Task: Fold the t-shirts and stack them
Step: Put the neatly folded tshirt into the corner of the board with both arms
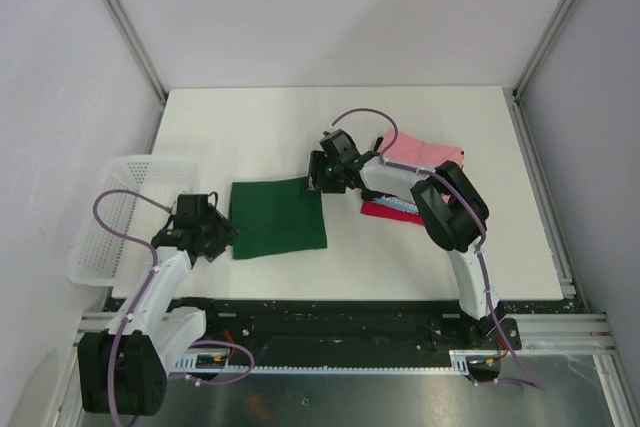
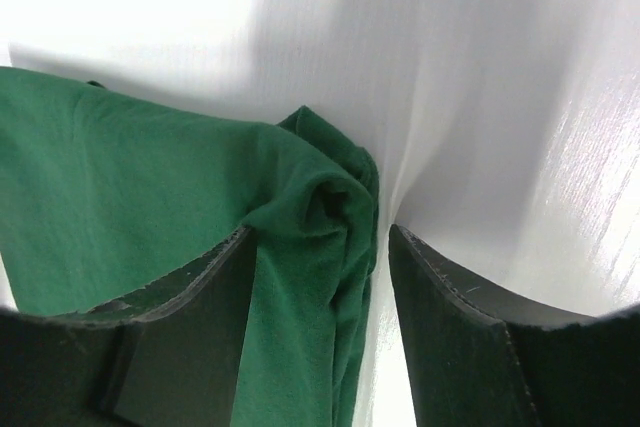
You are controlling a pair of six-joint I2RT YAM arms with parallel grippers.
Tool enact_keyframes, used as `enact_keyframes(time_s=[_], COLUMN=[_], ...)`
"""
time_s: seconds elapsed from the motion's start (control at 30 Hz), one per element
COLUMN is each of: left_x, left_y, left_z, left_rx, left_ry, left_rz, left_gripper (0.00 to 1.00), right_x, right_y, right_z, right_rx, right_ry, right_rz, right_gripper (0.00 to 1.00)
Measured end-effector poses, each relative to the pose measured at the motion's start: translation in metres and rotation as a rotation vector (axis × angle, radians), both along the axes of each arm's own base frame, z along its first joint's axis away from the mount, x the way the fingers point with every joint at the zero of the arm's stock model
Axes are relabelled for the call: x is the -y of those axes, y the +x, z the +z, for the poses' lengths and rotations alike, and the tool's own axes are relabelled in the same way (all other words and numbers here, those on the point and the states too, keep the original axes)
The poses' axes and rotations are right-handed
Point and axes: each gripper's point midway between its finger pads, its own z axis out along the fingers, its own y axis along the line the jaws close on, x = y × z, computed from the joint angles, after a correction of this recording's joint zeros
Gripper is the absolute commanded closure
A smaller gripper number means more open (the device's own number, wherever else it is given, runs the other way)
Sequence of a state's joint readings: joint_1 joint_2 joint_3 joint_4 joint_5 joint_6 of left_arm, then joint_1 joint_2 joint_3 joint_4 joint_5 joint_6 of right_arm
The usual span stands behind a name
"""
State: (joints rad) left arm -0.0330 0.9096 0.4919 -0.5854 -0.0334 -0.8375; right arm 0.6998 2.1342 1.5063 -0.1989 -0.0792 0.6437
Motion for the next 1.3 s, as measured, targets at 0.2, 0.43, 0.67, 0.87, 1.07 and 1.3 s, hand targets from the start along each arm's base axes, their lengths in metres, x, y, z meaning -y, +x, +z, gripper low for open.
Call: enact_keyframes(time_s=[0.2, 0.43, 0.67, 0.87, 1.07, 1.3], left_x=[0.002, 0.003, 0.004, 0.004, 0.007, 0.015], left_y=[0.001, 0.002, 0.003, 0.003, 0.003, -0.016], left_z=[0.000, 0.000, -0.001, -0.001, -0.005, -0.024], left_rx=[0.005, 0.009, 0.009, 0.011, 0.016, -0.052], left_ry=[-0.009, -0.012, -0.017, -0.017, -0.013, -0.024], left_rz=[-0.006, -0.008, -0.011, -0.011, -0.026, -0.034], left_gripper=[0.41, 0.41, 0.41, 0.42, 0.41, 0.39], right_x=[0.001, -0.004, -0.014, -0.017, -0.014, -0.018], right_y=[0.004, 0.009, 0.017, 0.019, 0.015, 0.006], right_z=[0.001, 0.002, 0.002, 0.000, -0.006, -0.010], right_rx=[-0.015, -0.002, 0.001, 0.022, 0.054, 0.065], right_ry=[0.032, 0.062, 0.071, 0.004, -0.077, -0.116], right_rz=[-0.008, -0.002, -0.005, -0.033, -0.056, -0.054], right_gripper=[0.37, 0.36, 0.37, 0.42, 0.63, 0.97])
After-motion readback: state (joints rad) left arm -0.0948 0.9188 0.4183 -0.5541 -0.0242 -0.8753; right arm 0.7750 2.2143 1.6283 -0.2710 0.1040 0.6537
